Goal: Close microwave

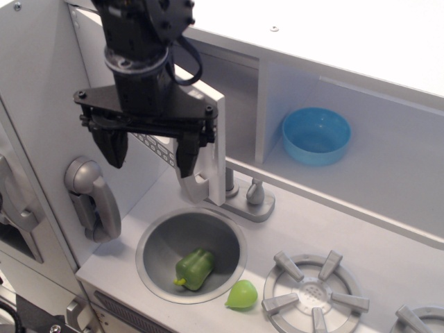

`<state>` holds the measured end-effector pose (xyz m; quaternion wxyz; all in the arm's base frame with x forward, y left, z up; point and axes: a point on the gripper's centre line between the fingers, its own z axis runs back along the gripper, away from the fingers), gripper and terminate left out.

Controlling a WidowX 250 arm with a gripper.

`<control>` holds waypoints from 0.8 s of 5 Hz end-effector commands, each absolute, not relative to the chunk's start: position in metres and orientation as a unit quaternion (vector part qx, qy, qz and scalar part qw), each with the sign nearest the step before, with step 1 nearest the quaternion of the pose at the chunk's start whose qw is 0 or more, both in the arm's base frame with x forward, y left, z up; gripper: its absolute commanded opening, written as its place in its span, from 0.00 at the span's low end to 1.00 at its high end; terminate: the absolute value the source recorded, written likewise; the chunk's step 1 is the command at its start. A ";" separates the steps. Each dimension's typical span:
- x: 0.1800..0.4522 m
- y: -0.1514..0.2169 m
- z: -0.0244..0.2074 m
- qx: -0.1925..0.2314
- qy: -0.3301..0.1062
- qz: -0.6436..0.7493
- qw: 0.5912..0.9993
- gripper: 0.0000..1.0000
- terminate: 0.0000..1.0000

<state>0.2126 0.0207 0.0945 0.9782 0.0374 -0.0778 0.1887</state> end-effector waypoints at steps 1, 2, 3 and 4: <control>0.232 0.031 0.109 0.048 -0.110 0.226 0.967 1.00 0.00; 0.244 0.022 0.116 0.040 -0.115 0.236 0.964 1.00 0.00; 0.260 0.011 0.125 0.023 -0.120 0.246 0.961 1.00 0.00; 0.271 0.007 0.129 0.021 -0.129 0.257 0.958 1.00 0.00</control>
